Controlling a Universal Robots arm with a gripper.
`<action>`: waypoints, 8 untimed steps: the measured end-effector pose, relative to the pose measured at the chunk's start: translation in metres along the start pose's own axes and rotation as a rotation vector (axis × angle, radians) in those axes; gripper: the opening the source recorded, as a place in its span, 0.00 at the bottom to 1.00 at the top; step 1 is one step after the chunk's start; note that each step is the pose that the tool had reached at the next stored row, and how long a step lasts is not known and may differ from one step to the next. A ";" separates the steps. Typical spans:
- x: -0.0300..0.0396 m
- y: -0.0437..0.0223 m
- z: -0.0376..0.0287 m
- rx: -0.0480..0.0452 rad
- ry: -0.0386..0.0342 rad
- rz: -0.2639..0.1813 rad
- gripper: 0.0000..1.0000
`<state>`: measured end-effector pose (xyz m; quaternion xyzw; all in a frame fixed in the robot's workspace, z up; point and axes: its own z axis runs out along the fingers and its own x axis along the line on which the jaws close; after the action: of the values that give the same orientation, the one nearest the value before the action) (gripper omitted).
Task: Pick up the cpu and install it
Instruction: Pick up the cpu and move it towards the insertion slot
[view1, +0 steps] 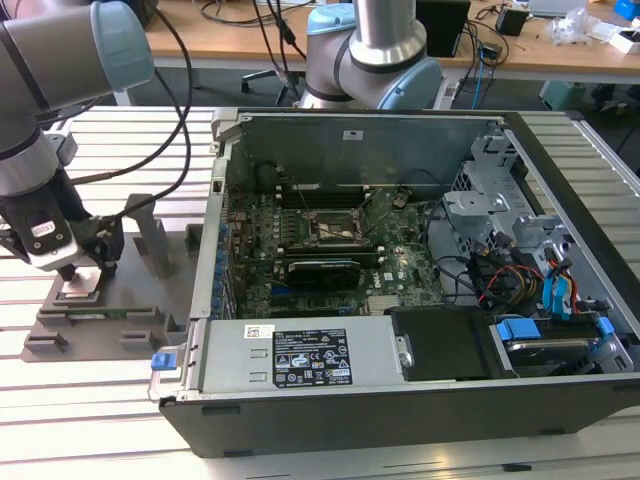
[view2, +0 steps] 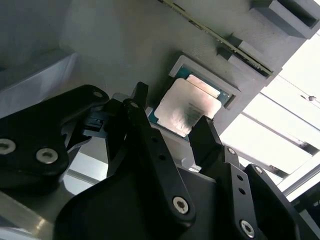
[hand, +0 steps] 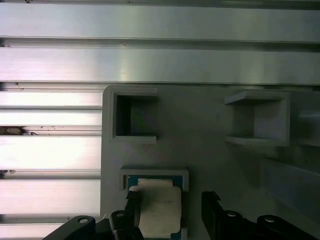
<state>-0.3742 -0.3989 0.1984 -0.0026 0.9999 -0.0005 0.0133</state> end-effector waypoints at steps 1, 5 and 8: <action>0.0000 0.0000 0.0008 0.0000 0.0000 0.000 0.61; 0.0001 0.0000 0.0038 0.0002 0.0003 0.000 0.61; 0.0003 -0.0001 0.0059 0.0007 0.0012 0.000 0.61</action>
<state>-0.3743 -0.3989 0.1925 -0.0026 0.9999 -0.0009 0.0127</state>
